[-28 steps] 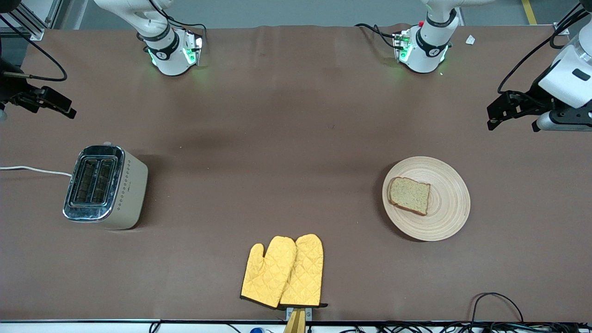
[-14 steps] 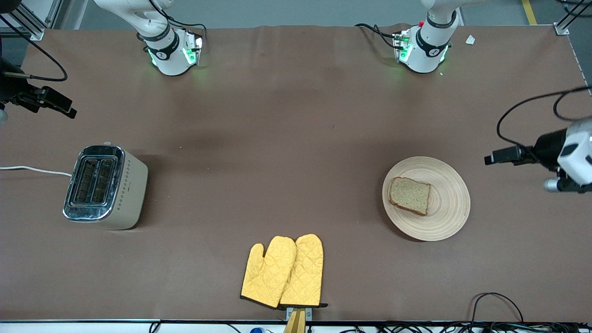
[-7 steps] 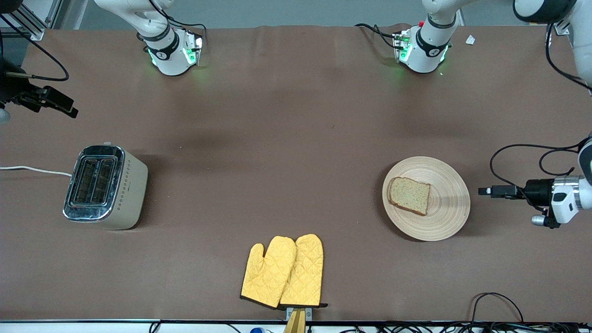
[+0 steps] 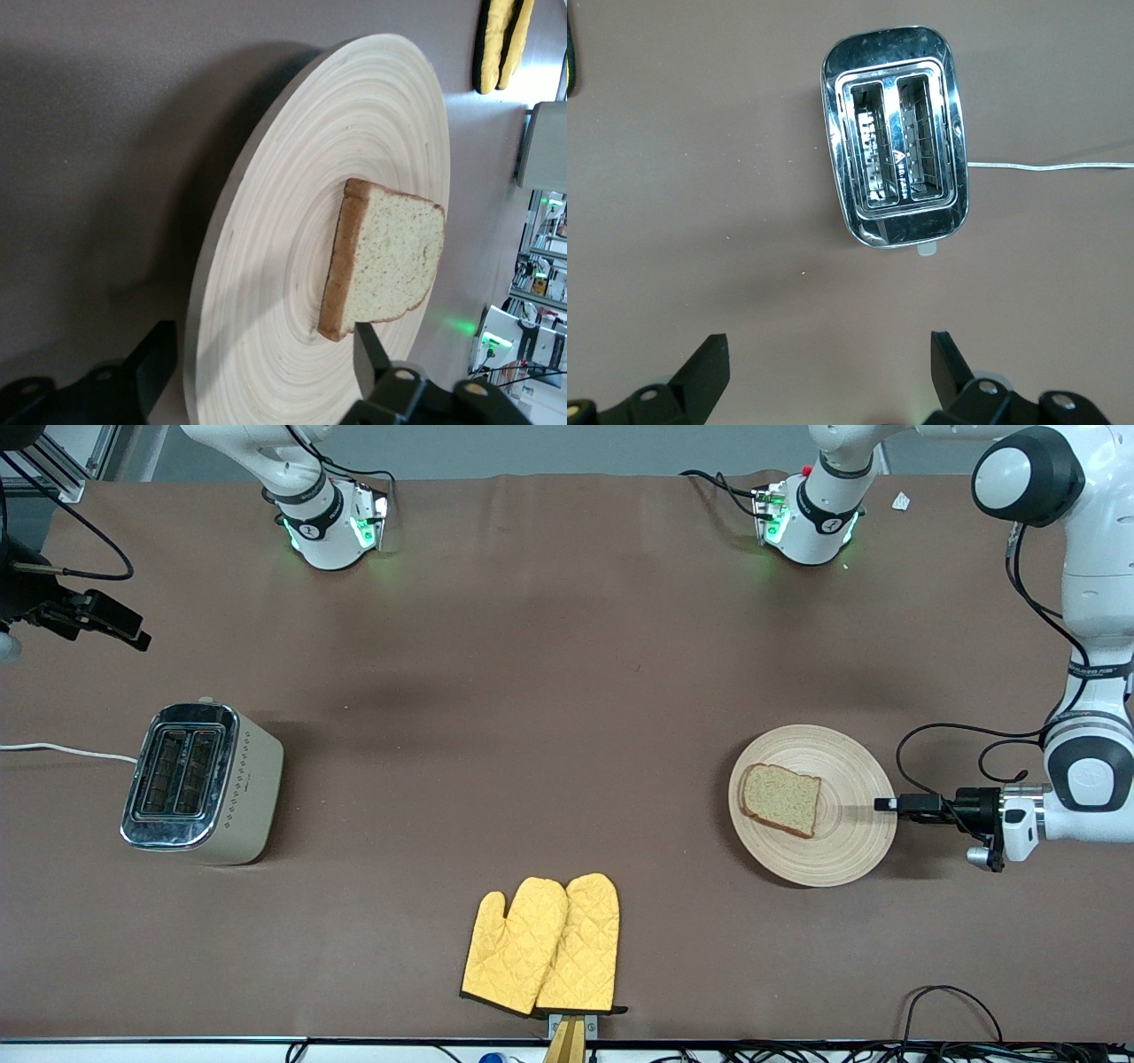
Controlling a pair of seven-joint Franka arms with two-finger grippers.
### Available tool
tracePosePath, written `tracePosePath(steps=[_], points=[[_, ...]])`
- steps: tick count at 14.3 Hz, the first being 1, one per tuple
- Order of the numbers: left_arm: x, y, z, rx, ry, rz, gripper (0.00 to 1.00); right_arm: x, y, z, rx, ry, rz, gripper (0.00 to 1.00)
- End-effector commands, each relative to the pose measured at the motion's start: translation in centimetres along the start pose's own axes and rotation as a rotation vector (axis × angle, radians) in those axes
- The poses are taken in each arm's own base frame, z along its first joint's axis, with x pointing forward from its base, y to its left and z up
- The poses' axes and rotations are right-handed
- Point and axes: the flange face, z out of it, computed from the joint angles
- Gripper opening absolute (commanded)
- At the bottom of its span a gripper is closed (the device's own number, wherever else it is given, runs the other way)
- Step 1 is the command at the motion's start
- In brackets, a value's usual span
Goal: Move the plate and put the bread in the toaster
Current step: 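Push the plate with the left gripper toward the toaster while the right gripper reaches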
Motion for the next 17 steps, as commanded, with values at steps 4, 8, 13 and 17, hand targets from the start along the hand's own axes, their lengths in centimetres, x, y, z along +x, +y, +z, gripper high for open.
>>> tracePosePath(steps=[4,8,13,17], points=[[0.6,0.0,0.0,-0.026,0.031,0.045,0.17,-0.8,0.0,-0.1,0.008,0.0,-0.004,1.0],[1.4,1.8,0.5,-0.044,0.032,0.093,0.0,-0.8,0.0,-0.1,0.008,0.0,-0.004,1.0],[6.2,15.0,8.5,-0.133,-0.021,0.106,0.0,-0.8,0.0,-0.1,0.008,0.0,-0.004,1.0],[9.2,26.3,18.2,-0.12,0.043,0.037,0.0,-0.7,0.4,0.0,0.008,-0.002,0.002,1.0]])
